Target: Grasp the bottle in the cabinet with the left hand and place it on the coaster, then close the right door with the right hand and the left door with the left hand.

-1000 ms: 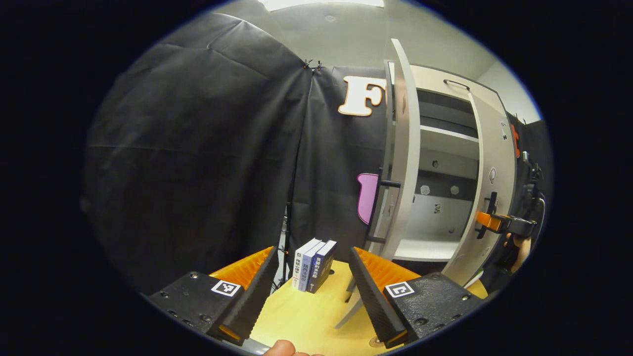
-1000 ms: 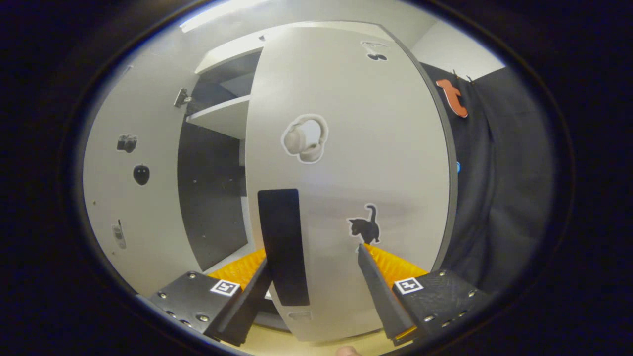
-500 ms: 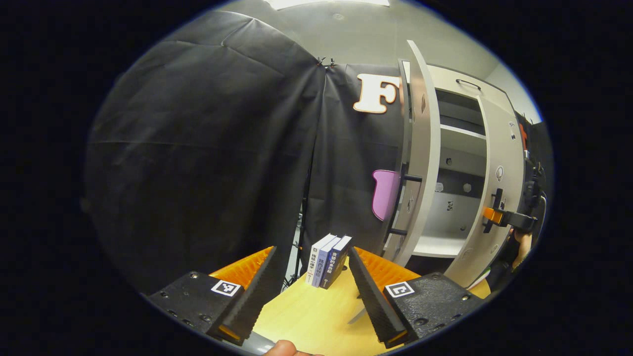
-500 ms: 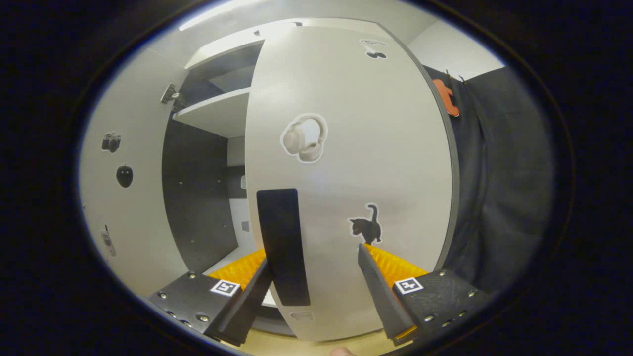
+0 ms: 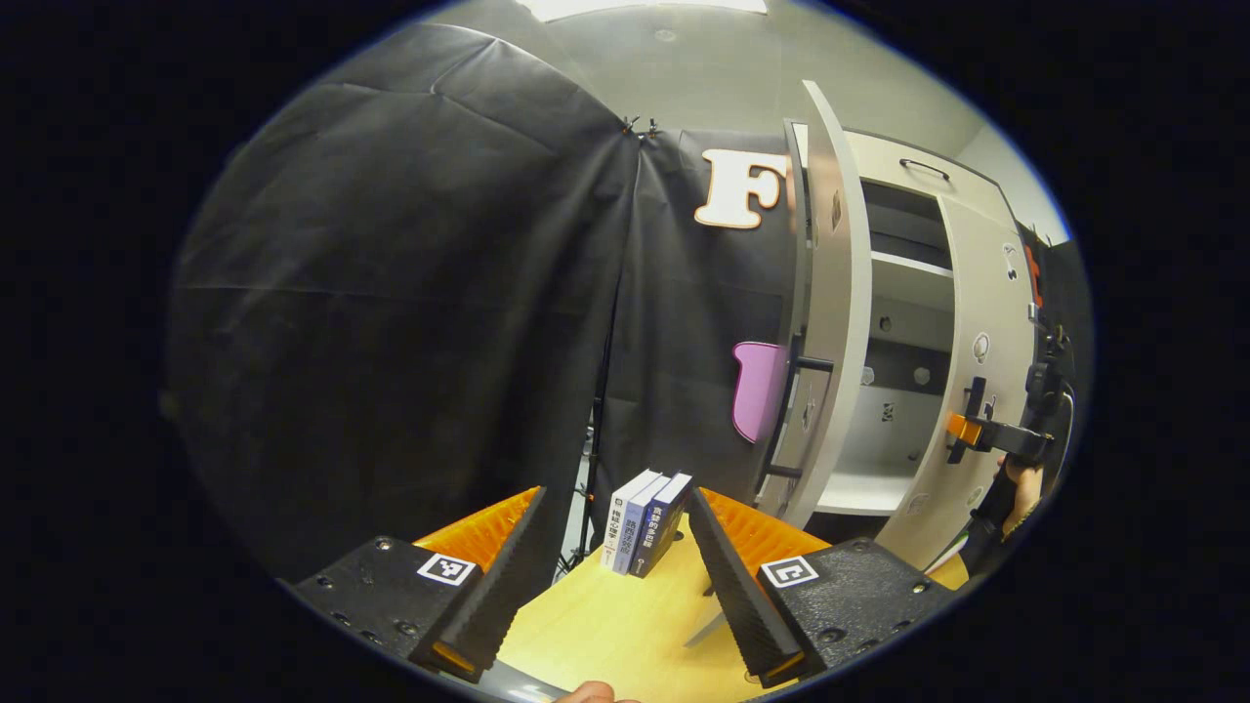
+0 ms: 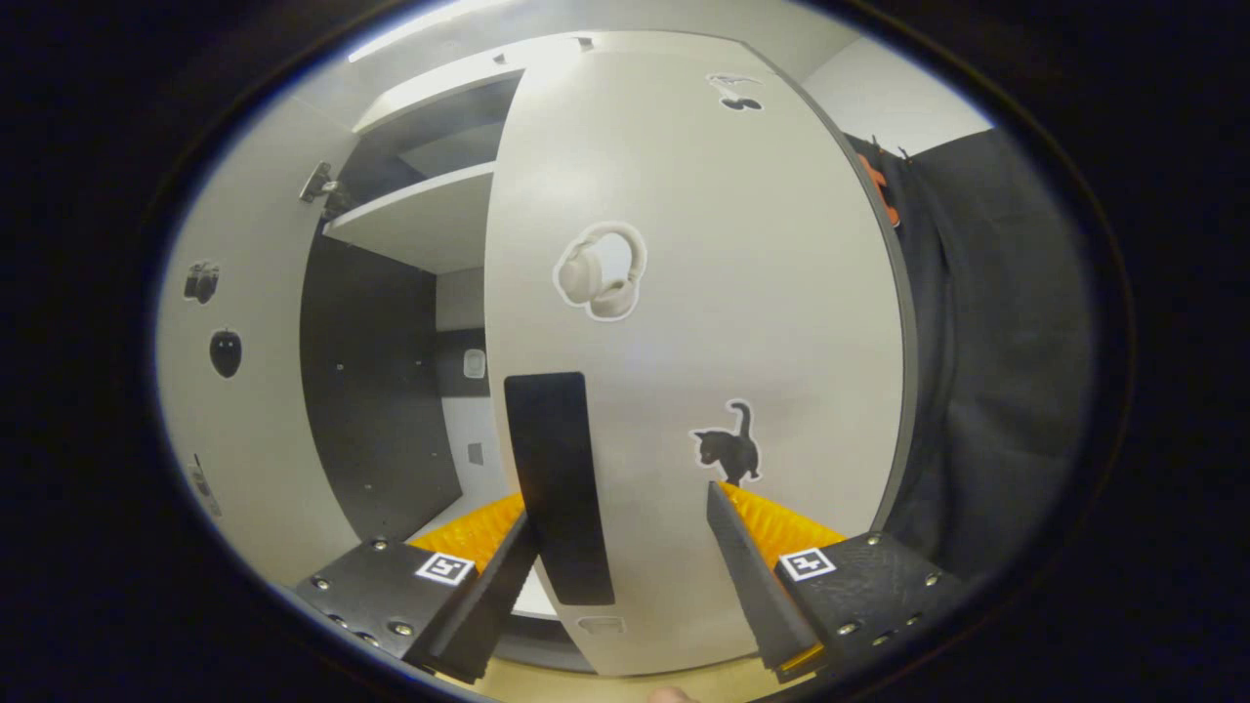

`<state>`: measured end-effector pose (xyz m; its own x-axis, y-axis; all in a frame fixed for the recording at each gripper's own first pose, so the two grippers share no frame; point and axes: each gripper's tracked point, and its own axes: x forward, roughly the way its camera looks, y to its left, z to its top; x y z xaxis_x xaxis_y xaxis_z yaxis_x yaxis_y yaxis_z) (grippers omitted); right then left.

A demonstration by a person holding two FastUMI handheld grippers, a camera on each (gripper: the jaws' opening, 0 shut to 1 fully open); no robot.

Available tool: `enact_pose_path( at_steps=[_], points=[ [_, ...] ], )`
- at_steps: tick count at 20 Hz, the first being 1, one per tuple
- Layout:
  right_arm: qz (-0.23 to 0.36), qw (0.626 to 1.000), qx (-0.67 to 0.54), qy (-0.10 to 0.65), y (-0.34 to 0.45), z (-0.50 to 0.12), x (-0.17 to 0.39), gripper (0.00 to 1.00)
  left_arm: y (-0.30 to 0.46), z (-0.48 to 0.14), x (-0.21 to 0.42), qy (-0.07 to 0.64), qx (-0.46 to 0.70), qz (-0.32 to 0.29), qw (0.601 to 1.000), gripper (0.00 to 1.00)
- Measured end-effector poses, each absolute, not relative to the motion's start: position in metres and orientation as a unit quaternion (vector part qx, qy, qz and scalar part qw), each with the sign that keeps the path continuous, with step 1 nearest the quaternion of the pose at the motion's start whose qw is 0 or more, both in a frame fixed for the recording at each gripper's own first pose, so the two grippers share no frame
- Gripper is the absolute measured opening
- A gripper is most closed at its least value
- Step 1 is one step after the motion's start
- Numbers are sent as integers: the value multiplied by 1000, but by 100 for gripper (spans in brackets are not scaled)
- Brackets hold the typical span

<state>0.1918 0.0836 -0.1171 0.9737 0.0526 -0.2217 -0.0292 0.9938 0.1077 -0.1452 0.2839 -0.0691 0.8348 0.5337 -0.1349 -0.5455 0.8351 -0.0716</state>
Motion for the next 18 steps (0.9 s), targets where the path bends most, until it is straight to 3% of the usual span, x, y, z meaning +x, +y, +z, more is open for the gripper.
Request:
enact_pose_path(
  at_steps=[2,3,8,10,11,13,18],
  points=[
    [18,992,54,115,84,-118,192,98,285,-69,-142,56,-54,276,958,86],
    [17,992,55,115,84,-119,192,97,286,-68,-140,56,-53,274,959,91],
    [5,992,44,115,86,-120,196,97,285,-61,-129,51,-54,254,964,91],
    [0,993,40,113,86,-120,197,97,280,-53,-116,45,-57,229,971,86],
    [-1,993,38,113,86,-121,198,97,277,-51,-109,43,-57,213,974,91],
    [-4,993,35,113,86,-120,197,98,271,-43,-94,39,-57,184,981,86],
    [-18,992,41,116,83,-116,185,98,256,-43,-52,39,-68,104,992,91]
  ],
)
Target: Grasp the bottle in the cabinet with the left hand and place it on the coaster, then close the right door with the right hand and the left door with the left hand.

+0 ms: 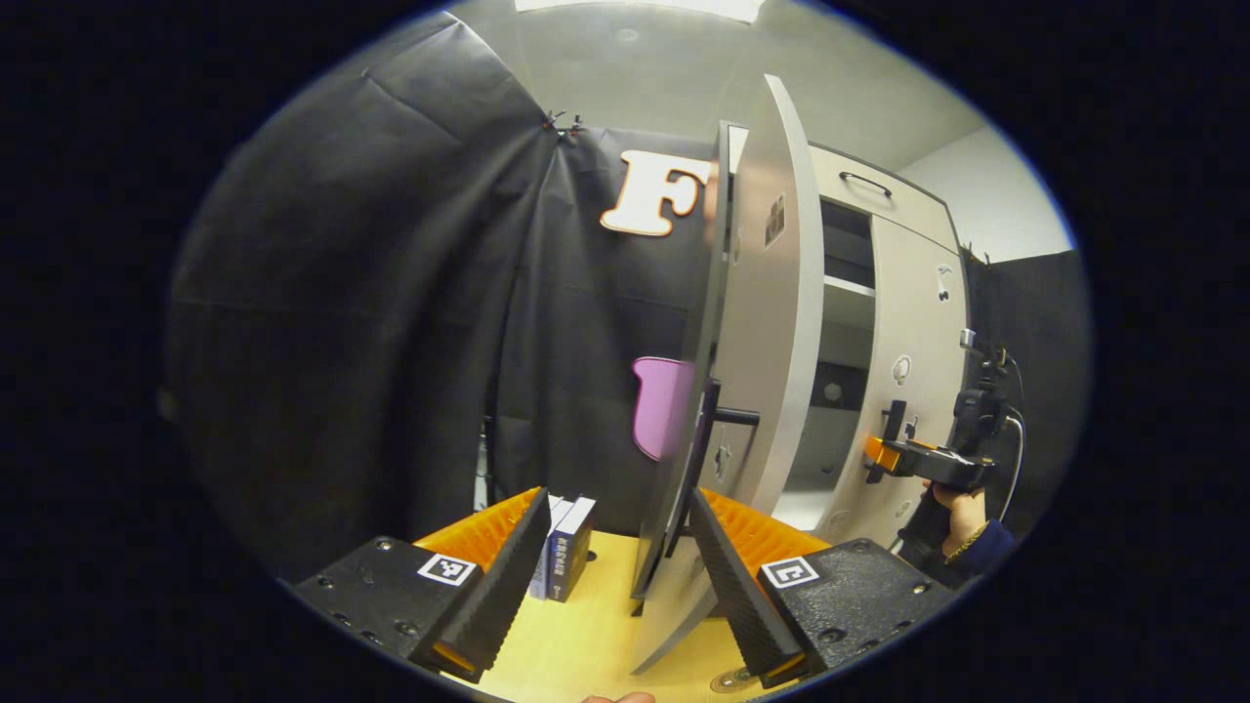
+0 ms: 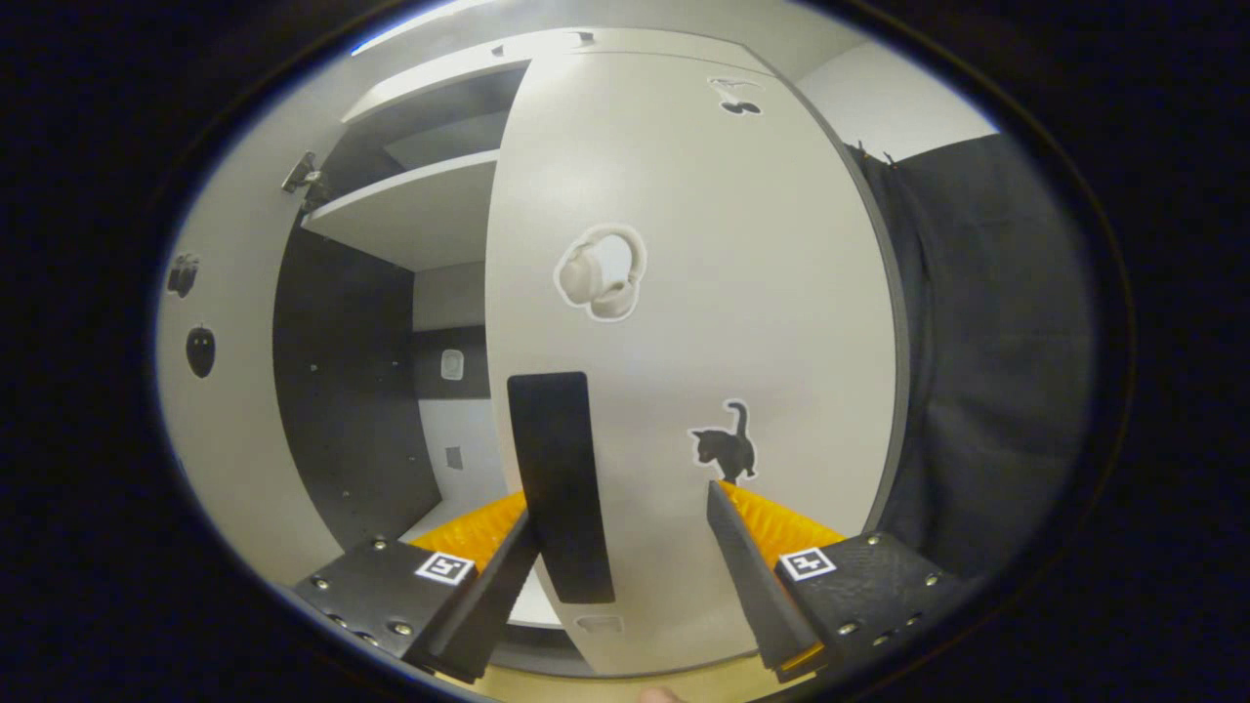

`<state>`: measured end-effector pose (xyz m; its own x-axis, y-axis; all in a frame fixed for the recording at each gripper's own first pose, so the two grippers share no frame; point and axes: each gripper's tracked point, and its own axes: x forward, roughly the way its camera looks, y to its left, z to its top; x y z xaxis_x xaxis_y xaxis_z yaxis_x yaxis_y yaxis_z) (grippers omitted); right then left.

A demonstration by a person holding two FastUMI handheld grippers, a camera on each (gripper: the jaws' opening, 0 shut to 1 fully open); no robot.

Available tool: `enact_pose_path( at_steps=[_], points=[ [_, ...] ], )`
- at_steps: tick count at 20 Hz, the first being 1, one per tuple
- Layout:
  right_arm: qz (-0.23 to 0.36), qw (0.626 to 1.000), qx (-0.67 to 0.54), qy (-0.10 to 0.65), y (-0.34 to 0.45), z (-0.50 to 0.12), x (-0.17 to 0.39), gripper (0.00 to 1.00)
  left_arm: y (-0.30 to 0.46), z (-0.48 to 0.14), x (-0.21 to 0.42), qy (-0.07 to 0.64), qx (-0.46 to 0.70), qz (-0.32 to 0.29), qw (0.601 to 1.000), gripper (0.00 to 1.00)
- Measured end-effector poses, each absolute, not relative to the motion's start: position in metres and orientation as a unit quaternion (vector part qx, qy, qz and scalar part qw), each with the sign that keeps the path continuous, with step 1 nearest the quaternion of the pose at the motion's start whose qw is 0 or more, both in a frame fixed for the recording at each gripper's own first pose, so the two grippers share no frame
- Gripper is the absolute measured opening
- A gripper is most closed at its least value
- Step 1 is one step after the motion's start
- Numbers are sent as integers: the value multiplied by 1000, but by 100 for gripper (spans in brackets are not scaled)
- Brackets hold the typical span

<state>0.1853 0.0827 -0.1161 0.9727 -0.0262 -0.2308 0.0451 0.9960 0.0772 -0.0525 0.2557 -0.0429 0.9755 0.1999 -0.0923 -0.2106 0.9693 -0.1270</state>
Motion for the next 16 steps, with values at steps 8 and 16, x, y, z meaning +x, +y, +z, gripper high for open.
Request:
enact_pose_path(
  at_steps=[8,16],
  points=[
    [-46,994,35,95,53,-96,126,98,236,-55,-32,71,-70,8,995,94],
    [-95,990,39,101,-7,-89,80,98,196,-54,-20,73,-63,-55,994,85]
  ],
)
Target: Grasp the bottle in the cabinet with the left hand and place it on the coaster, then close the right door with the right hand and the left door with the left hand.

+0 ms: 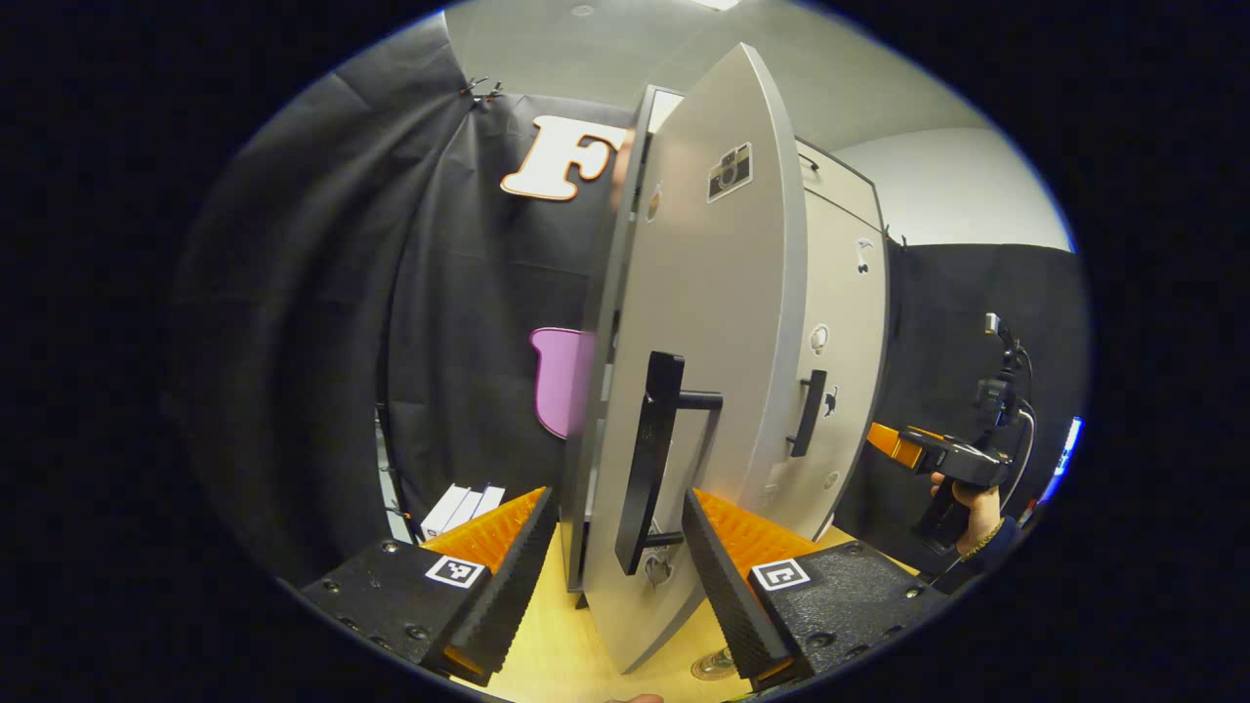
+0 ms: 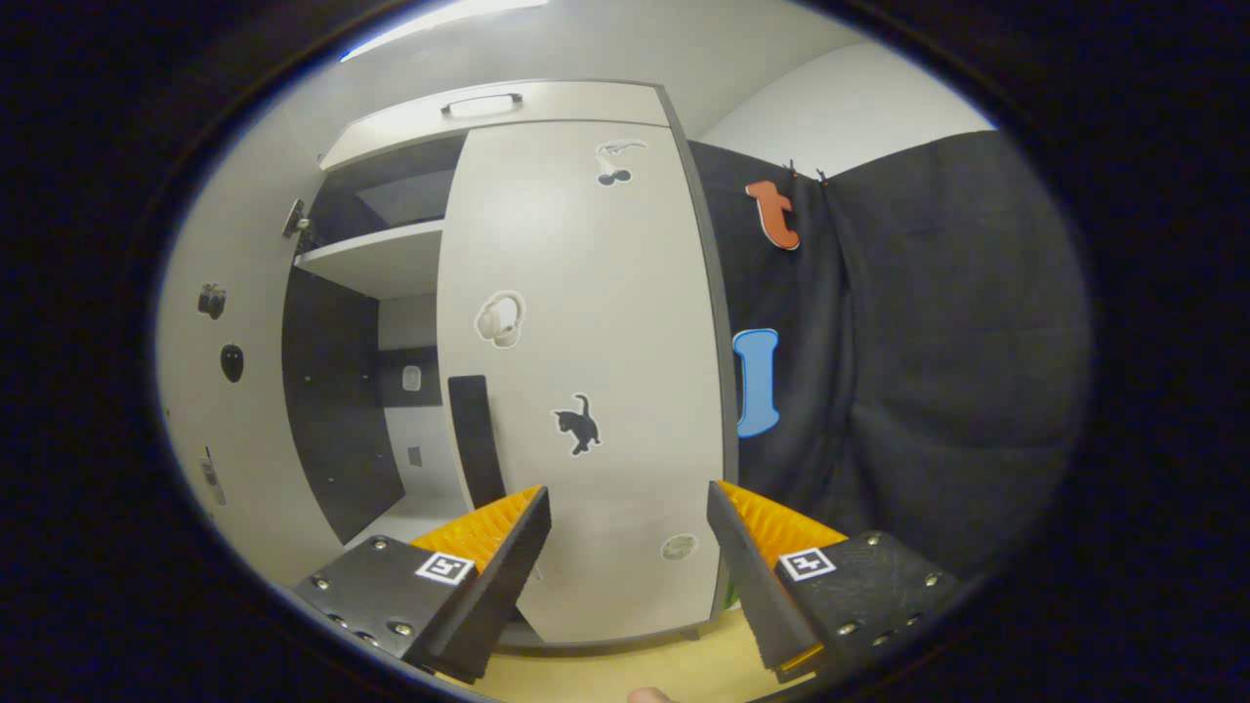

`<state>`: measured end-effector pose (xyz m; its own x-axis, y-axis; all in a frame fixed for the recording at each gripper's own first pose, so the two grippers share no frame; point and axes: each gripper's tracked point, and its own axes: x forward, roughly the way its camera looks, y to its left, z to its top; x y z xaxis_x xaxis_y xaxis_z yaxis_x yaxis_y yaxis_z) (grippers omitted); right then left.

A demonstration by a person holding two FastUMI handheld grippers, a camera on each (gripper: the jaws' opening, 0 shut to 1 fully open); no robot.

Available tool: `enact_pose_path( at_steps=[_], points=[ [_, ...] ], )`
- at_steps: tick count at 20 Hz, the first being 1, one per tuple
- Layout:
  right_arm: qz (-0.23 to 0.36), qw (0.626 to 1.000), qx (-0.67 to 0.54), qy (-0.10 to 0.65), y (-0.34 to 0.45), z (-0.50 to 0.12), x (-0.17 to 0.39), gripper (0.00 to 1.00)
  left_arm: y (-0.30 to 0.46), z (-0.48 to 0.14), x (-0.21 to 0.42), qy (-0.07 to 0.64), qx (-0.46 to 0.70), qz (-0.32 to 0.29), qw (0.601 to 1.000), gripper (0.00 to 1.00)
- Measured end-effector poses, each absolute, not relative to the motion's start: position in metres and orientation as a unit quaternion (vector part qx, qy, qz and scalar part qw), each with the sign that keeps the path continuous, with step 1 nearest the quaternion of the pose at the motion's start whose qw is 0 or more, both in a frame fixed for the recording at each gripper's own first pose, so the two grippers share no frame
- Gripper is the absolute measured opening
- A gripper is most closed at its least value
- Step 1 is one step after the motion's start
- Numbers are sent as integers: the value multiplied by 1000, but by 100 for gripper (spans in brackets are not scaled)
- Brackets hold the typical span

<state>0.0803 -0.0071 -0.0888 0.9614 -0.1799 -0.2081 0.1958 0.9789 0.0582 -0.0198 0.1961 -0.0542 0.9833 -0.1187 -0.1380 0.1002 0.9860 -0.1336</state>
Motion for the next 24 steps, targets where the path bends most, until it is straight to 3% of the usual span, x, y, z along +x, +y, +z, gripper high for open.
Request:
enact_pose_path(
  at_steps=[7,8,9,10,11,14,24],
  points=[
    [-125,988,8,95,-61,-75,56,98,130,-61,15,68,-49,-107,991,84],
    [-132,987,6,96,-72,-74,52,98,126,-63,21,70,-49,-106,991,80],
    [-139,986,5,96,-83,-73,49,98,124,-67,28,72,-50,-102,991,84],
    [-147,985,5,95,-94,-70,45,98,120,-69,32,75,-56,-106,990,79],
    [-156,983,3,93,-106,-68,43,98,112,-68,38,69,-59,-108,990,85],
    [-179,979,4,93,-136,-66,35,98,98,-67,55,65,-34,-111,991,90],
    [-234,967,3,100,-202,-72,8,98,55,-75,98,66,-52,-121,989,90]
  ],
)
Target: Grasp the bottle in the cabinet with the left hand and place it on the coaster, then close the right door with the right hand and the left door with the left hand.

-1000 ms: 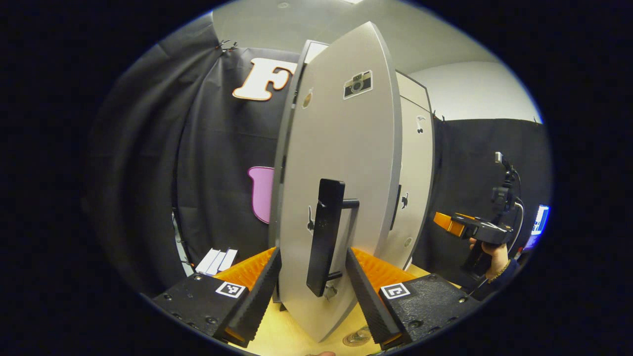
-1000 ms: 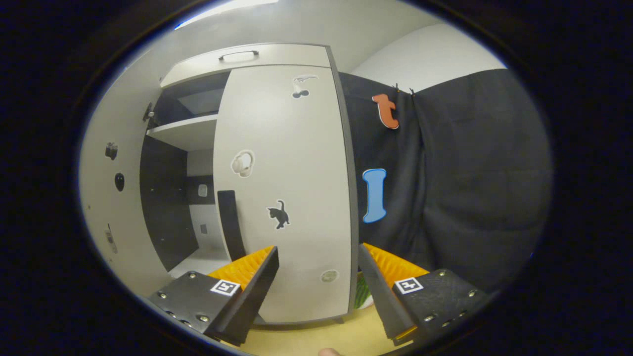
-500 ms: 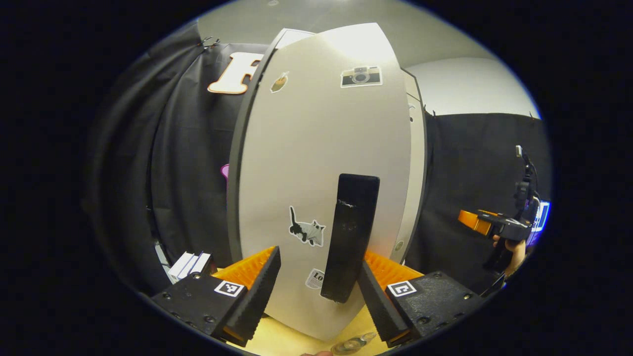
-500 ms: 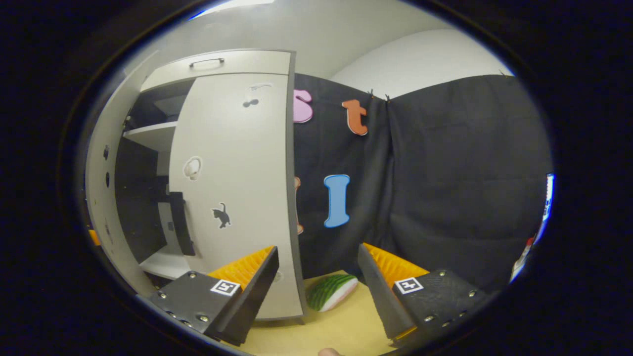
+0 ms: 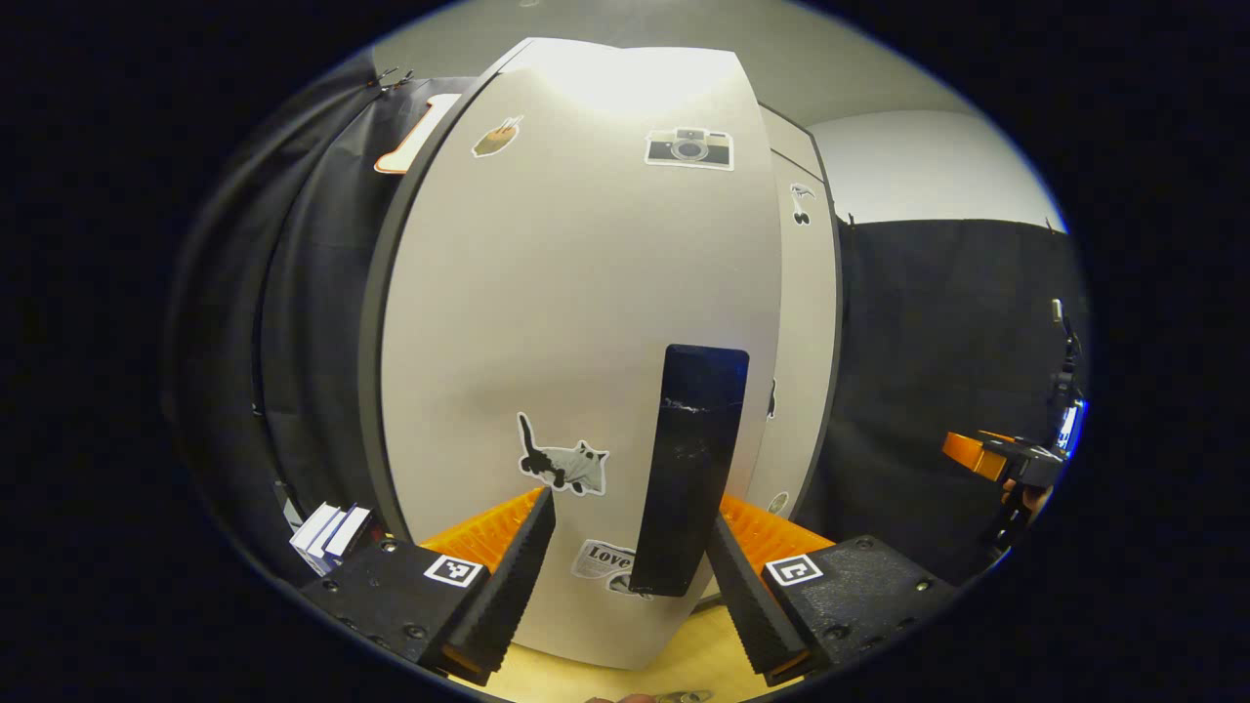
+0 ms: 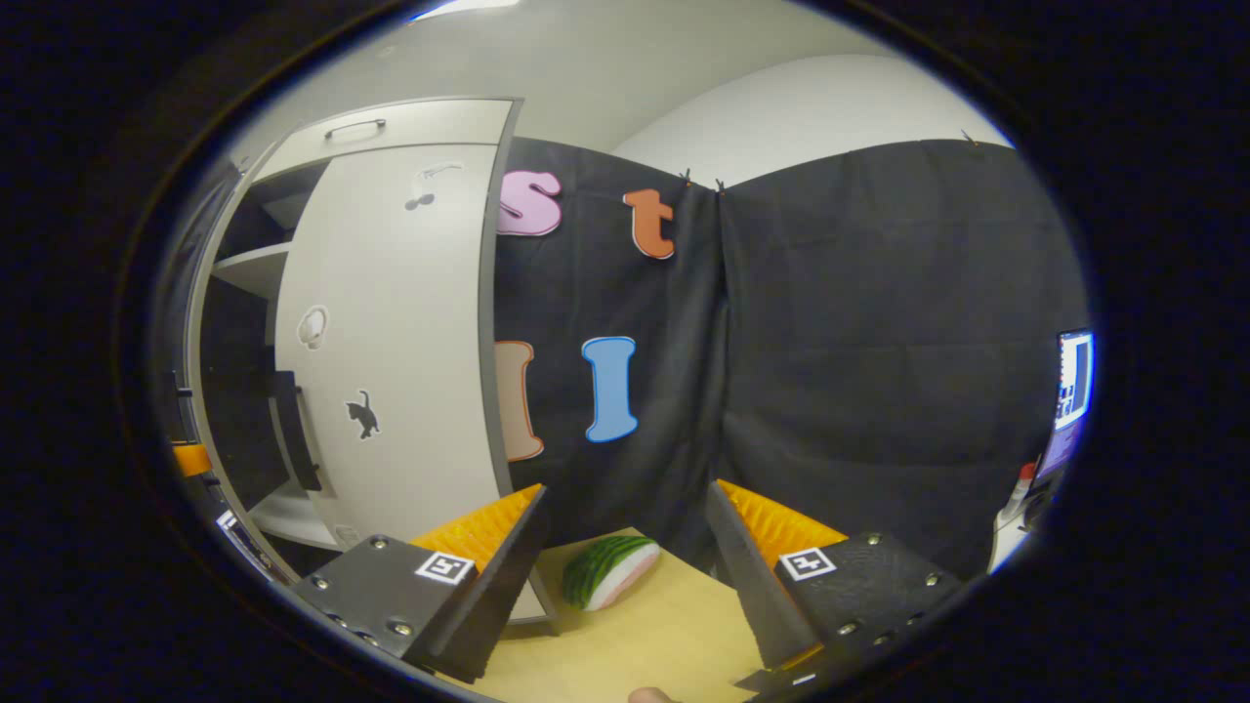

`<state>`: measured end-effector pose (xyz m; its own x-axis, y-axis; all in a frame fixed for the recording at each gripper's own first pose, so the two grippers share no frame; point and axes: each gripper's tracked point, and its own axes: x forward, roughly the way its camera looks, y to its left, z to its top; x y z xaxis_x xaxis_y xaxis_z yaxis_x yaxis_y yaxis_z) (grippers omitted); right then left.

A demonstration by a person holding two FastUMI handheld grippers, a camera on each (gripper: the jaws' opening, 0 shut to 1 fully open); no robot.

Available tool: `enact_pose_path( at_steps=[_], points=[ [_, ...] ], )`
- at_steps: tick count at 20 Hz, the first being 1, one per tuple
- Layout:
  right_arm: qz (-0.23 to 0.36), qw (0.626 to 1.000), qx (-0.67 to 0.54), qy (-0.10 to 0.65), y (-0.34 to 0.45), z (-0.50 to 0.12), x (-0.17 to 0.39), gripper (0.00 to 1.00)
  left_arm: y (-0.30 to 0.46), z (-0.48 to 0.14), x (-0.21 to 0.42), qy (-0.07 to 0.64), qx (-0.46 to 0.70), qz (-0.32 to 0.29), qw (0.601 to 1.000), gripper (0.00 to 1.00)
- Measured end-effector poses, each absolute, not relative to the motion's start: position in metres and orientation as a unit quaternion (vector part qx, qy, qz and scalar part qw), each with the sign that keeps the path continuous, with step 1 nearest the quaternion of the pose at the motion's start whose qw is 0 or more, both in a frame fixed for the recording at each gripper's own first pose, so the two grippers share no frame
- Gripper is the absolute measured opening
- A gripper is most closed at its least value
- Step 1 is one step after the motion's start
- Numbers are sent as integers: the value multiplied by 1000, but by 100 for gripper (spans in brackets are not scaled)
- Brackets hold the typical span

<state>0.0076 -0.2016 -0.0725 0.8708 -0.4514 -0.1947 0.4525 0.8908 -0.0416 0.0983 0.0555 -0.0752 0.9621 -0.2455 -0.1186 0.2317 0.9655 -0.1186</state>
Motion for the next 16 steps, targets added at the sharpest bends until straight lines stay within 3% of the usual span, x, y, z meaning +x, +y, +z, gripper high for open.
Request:
enact_pose_path(
  at_steps=[6,16],
  points=[
    [-264,959,9,99,-240,-72,-12,98,48,-74,106,66,-48,-117,990,90],
    [-262,959,-2,105,-257,-77,-23,98,46,-73,110,69,-23,-82,994,91]
  ],
)
